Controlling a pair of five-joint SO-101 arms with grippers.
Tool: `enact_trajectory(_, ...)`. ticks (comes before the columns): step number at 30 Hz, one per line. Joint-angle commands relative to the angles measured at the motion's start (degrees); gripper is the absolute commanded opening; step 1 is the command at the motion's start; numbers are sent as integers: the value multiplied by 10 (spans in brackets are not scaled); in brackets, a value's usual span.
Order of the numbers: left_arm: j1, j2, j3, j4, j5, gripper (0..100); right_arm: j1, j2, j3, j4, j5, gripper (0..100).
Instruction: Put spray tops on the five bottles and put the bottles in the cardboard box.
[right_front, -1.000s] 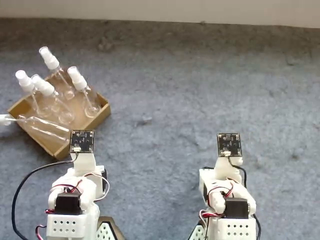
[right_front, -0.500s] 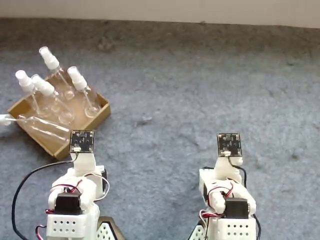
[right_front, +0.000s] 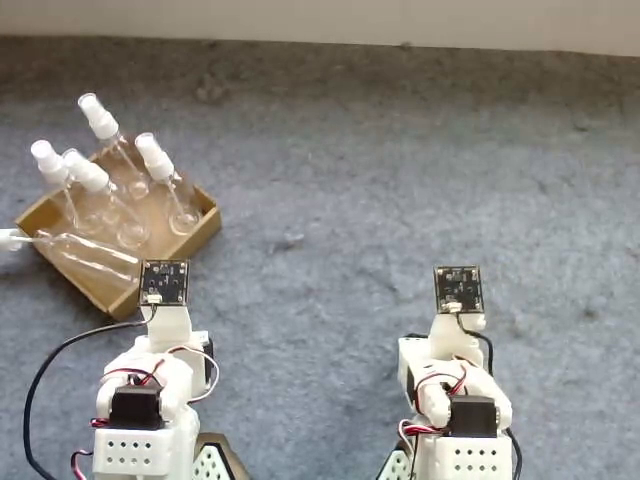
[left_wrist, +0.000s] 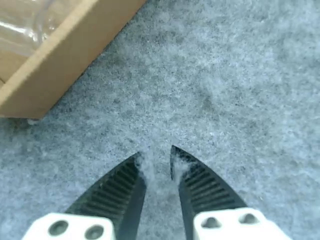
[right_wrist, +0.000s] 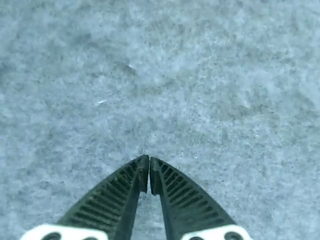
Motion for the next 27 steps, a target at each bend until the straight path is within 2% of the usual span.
enact_trajectory(1,-6,-5,13,-1,-2,5,-3,-4,84,2,5,4)
enact_trajectory(27,-6,-5,13,-1,-2,5,-4,-4,84,2,5,4)
